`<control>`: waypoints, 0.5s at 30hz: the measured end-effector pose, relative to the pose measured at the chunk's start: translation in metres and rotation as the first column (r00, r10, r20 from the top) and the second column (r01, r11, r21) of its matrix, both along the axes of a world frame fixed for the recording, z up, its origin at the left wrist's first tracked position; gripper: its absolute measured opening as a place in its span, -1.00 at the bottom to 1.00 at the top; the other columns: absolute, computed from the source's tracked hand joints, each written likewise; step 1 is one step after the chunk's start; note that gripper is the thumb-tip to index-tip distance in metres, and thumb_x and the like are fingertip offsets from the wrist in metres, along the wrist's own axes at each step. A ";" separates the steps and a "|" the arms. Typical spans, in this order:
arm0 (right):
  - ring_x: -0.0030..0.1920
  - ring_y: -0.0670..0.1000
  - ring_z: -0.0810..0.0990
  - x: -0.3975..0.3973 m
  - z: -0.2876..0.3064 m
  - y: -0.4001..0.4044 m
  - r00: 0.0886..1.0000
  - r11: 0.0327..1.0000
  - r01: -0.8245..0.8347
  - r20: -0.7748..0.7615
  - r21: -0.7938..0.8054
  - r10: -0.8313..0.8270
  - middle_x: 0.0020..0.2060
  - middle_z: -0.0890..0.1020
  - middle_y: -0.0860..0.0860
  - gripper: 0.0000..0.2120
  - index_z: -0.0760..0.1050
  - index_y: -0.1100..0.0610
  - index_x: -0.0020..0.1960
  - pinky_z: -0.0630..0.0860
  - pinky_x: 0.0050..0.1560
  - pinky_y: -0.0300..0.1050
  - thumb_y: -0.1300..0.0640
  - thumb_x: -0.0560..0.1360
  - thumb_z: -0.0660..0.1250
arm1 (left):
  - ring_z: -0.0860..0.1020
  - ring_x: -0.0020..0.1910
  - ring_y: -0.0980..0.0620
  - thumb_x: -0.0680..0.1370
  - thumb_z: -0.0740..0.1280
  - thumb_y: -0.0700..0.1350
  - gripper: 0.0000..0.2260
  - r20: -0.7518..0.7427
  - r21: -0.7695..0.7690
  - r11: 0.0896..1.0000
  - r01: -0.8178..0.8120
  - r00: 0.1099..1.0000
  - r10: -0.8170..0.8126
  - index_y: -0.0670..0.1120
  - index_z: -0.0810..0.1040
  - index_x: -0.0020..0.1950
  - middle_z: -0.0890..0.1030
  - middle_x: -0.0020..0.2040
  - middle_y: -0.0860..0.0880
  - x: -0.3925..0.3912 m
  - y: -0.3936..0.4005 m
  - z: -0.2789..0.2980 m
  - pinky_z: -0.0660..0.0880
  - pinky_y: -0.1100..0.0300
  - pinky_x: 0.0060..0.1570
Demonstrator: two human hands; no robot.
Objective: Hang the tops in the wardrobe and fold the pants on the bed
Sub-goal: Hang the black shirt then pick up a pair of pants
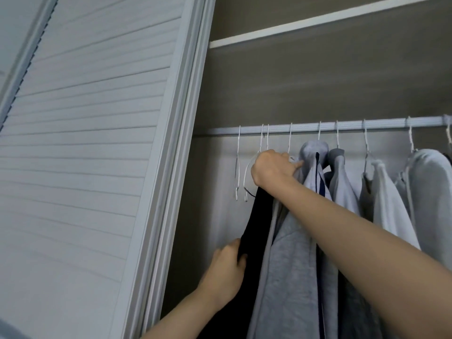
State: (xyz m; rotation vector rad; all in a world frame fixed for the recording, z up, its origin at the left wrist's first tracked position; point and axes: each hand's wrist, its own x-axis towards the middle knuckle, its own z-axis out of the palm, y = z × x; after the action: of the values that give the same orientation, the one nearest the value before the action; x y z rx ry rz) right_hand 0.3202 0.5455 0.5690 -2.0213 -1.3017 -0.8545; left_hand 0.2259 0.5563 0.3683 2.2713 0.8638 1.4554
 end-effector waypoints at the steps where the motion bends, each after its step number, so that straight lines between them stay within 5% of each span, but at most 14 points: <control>1: 0.38 0.21 0.30 0.001 -0.003 -0.003 0.997 0.999 0.034 0.065 0.008 -0.034 0.26 0.49 0.14 -0.53 0.37 0.27 0.32 0.04 0.38 0.39 0.18 0.42 0.22 | 0.58 0.15 0.01 0.63 0.17 -0.23 -0.70 0.009 0.001 1.000 -0.003 1.000 0.003 -0.04 0.50 0.33 0.62 0.16 -0.04 -0.001 -0.001 -0.002 0.51 0.03 0.21; 9: 0.27 0.27 0.39 0.008 -0.058 -0.034 0.852 0.992 0.068 0.512 0.104 -0.112 0.17 0.52 0.26 -0.48 0.24 0.38 0.37 0.03 0.43 0.35 0.19 0.46 0.17 | 0.64 -0.02 -0.02 0.61 0.25 -0.20 -0.82 0.065 -0.057 0.997 -0.052 0.996 0.055 -0.13 0.56 0.17 0.67 0.00 -0.08 -0.027 -0.028 -0.034 0.58 -0.01 0.02; 15: 0.24 0.20 0.38 0.005 -0.118 -0.069 0.774 0.987 -0.113 0.612 -0.117 0.161 0.13 0.55 0.19 -0.66 0.40 0.22 0.24 0.06 0.46 0.18 0.09 0.56 0.07 | 0.64 -0.22 0.03 0.59 0.29 -0.20 -0.89 0.077 -0.142 0.982 -0.128 0.987 0.139 -0.10 0.58 0.06 0.66 -0.14 -0.06 -0.053 -0.060 -0.079 0.61 0.11 -0.22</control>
State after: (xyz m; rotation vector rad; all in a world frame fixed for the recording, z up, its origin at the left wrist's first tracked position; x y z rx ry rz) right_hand 0.3251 0.4769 0.4509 -1.7152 -1.8282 -1.5029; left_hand 0.1731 0.4966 0.2896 2.0709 1.0726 1.4895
